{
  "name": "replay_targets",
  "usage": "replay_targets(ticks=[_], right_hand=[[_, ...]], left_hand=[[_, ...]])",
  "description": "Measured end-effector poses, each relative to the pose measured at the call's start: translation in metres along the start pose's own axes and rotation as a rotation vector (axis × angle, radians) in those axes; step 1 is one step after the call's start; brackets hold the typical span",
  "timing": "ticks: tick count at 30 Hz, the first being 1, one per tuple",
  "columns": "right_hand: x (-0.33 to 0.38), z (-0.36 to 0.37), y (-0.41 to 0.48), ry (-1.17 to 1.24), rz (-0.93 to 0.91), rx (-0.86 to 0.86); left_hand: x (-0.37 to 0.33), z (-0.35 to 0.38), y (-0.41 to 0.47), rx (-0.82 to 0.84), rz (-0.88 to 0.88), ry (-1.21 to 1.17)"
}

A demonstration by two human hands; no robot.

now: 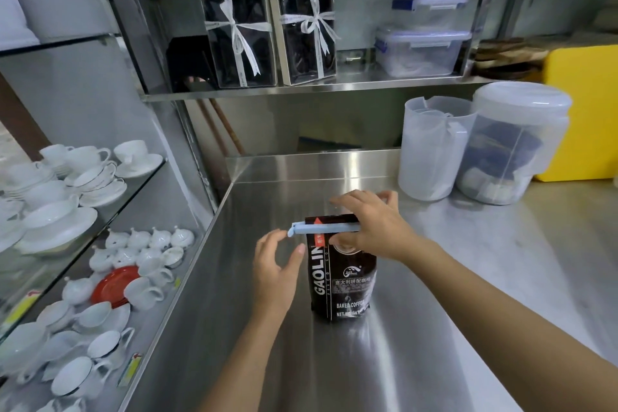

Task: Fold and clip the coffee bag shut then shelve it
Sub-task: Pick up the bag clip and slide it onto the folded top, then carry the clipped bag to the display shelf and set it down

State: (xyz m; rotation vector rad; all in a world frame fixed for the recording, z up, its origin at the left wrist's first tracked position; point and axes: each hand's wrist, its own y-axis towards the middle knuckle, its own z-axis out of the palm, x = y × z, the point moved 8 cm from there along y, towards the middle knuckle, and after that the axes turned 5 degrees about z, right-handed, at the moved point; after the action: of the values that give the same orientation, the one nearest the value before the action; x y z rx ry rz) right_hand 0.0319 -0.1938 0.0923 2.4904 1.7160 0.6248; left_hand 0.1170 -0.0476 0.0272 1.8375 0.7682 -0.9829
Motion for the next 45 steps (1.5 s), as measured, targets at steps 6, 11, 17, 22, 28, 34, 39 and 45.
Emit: replay_targets(ticks=[6,11,17,22,28,34,39,45], right_hand=[[-0.053,0.013,-0.02,0.564,0.283,0.085],[-0.077,0.06,-0.049,1.056,0.462,0.164],[-0.086,0.118,-0.075,1.164,0.565,0.191],[-0.082,0.134,-0.084,1.146,0.526,0.113],[-0.076,0.129,-0.08,1.032,0.468,0.028],[-0.059,0.108,-0.075,1.053,0.355,0.042],[-0.029,0.081,-0.072,1.135,0.212,0.055],[0.039,0.052,-0.075,1.21,-0.017,0.183]], left_hand=[[0.02,0.02,-0.004,0.138,-0.279,-0.413],[0.037,0.039,-0.016,0.222,-0.345,-0.384],[0.059,0.052,-0.041,0.292,-0.412,-0.249],[0.075,0.064,-0.056,0.286,-0.472,-0.332],[0.073,0.063,-0.06,0.155,-0.472,-0.311],[0.05,0.043,-0.064,0.092,-0.431,-0.291],[0.012,0.007,-0.065,0.014,-0.324,-0.233],[-0.038,-0.064,-0.098,-0.204,-0.283,-0.123]])
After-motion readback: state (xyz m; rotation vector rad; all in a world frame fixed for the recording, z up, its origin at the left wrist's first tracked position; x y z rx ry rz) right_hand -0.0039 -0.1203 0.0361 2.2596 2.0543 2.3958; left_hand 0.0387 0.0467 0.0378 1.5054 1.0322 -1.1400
